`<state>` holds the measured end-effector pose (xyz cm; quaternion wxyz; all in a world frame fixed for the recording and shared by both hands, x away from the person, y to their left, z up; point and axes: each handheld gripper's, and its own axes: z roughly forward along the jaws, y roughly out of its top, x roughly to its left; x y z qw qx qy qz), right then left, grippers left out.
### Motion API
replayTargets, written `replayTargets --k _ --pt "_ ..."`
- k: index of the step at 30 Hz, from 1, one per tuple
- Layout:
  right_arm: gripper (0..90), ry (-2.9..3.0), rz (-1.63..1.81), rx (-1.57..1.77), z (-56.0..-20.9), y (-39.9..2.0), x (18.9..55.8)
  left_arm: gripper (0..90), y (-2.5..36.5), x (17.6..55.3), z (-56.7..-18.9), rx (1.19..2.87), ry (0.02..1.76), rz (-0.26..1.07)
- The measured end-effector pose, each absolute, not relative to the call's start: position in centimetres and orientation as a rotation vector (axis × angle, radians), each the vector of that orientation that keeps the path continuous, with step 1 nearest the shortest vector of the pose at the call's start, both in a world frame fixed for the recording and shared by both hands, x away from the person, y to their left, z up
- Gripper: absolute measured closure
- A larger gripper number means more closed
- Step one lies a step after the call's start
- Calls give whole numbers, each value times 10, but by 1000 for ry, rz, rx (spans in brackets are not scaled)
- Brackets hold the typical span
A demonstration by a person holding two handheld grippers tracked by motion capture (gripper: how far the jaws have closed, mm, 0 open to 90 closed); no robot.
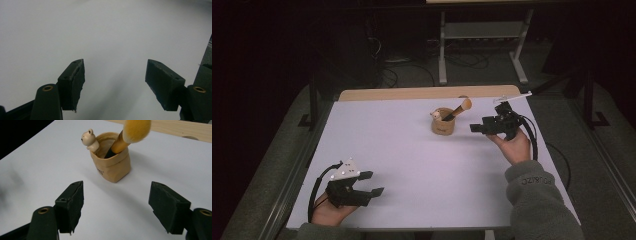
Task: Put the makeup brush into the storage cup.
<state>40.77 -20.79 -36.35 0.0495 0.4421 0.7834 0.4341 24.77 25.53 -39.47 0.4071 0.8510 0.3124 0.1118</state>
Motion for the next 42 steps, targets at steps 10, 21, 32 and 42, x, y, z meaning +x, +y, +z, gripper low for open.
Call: replayTargets --k 10,21,32,42 --pt "266 2415 1318 1315 -366 -204 394 315 257 247 -395 2140 803 280" --pt "264 2424 1339 1275 -369 -207 379 312 258 248 -395 2150 803 286" --pt "257 2422 1362 1266 -373 -214 364 311 257 248 -396 2143 808 288" --pt "251 2425 1375 1241 -376 -221 348 310 258 248 -396 2141 818 288"
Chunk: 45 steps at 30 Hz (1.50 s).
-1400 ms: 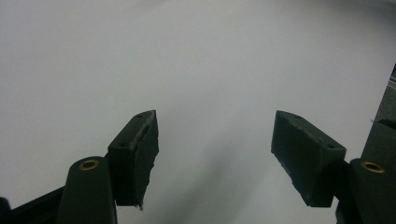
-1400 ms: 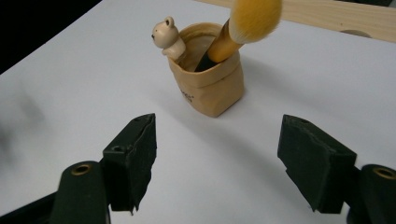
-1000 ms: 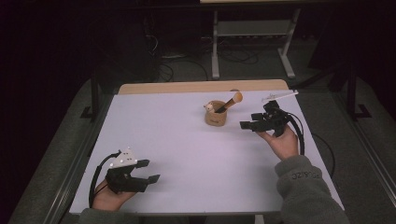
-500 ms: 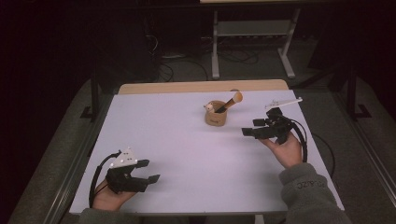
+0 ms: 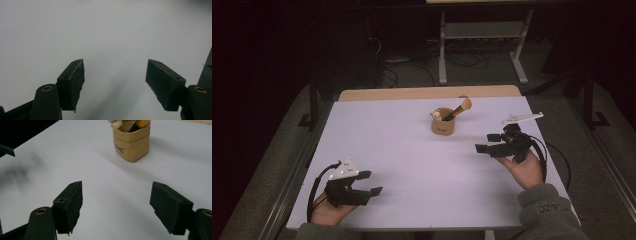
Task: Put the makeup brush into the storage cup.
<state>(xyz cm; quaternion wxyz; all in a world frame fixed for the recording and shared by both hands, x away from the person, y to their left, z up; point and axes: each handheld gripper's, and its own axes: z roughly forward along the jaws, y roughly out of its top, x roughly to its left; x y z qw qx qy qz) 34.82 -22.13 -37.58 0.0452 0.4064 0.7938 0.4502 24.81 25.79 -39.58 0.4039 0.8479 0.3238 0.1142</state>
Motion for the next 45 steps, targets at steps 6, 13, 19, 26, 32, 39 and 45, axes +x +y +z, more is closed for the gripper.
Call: replayTargets --k 6,13,19,26,32,39,45 --pt "242 2415 1384 1222 -377 -227 339 309 258 248 -396 2139 821 288" --pt "239 2407 1396 1249 -382 -235 330 308 259 248 -397 2141 819 291" --pt "239 2400 1408 1259 -387 -237 323 308 260 248 -396 2151 813 298" --pt "239 2403 1393 1254 -391 -238 316 308 260 248 -397 2145 817 296" --pt "239 2407 1397 1254 -395 -239 313 307 261 248 -396 2149 814 297" --pt "236 2415 1388 1257 -398 -240 306 307 261 248 -397 2153 810 297" --pt "232 2409 1398 1260 -403 -242 300 306 260 247 -398 2150 825 285"
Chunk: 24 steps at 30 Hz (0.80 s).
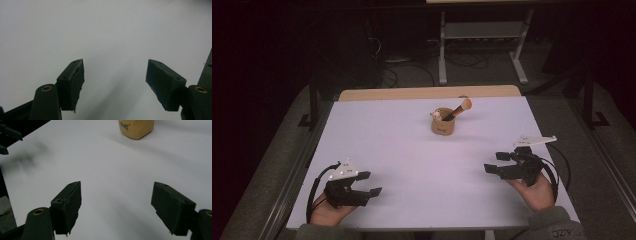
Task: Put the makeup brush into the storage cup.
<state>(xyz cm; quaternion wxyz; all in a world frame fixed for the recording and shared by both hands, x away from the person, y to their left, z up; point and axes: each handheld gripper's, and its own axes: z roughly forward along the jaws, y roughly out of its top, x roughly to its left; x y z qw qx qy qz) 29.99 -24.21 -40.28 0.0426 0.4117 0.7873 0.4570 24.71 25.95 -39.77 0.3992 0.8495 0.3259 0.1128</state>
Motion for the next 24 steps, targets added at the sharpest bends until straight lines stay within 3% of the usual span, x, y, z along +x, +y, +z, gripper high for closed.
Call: replayTargets --k 24 --pt "180 2401 1386 1291 -418 -249 282 289 259 247 -402 2157 835 269"
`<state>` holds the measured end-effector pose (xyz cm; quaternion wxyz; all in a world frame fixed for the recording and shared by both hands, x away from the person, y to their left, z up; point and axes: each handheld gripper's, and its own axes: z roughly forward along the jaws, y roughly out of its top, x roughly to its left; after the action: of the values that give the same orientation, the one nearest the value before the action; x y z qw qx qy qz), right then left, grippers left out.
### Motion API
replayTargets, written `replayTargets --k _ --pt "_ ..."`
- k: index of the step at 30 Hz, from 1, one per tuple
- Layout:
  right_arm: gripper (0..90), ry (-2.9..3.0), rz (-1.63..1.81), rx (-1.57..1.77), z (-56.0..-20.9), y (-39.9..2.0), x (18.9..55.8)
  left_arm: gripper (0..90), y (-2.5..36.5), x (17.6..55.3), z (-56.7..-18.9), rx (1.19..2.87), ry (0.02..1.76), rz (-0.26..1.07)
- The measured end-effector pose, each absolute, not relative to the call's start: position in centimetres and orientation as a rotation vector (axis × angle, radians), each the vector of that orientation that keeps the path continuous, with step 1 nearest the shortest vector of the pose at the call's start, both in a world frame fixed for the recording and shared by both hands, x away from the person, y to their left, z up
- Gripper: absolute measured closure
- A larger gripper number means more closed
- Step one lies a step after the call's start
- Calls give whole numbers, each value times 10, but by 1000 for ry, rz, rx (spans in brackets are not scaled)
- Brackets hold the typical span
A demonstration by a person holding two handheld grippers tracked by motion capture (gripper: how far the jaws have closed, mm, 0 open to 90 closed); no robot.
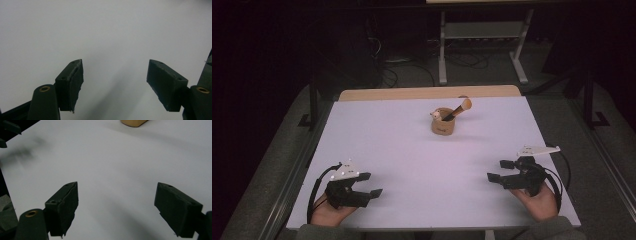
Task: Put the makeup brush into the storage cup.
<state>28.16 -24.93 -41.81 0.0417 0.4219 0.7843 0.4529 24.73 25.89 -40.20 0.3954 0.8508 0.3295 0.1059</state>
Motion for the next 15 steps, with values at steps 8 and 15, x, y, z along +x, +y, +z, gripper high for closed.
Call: replayTargets --k 8,15 --pt "170 2396 1384 1288 -418 -248 277 272 259 248 -404 2167 829 266" --pt "169 2395 1384 1273 -418 -248 272 259 259 248 -405 2160 838 259"
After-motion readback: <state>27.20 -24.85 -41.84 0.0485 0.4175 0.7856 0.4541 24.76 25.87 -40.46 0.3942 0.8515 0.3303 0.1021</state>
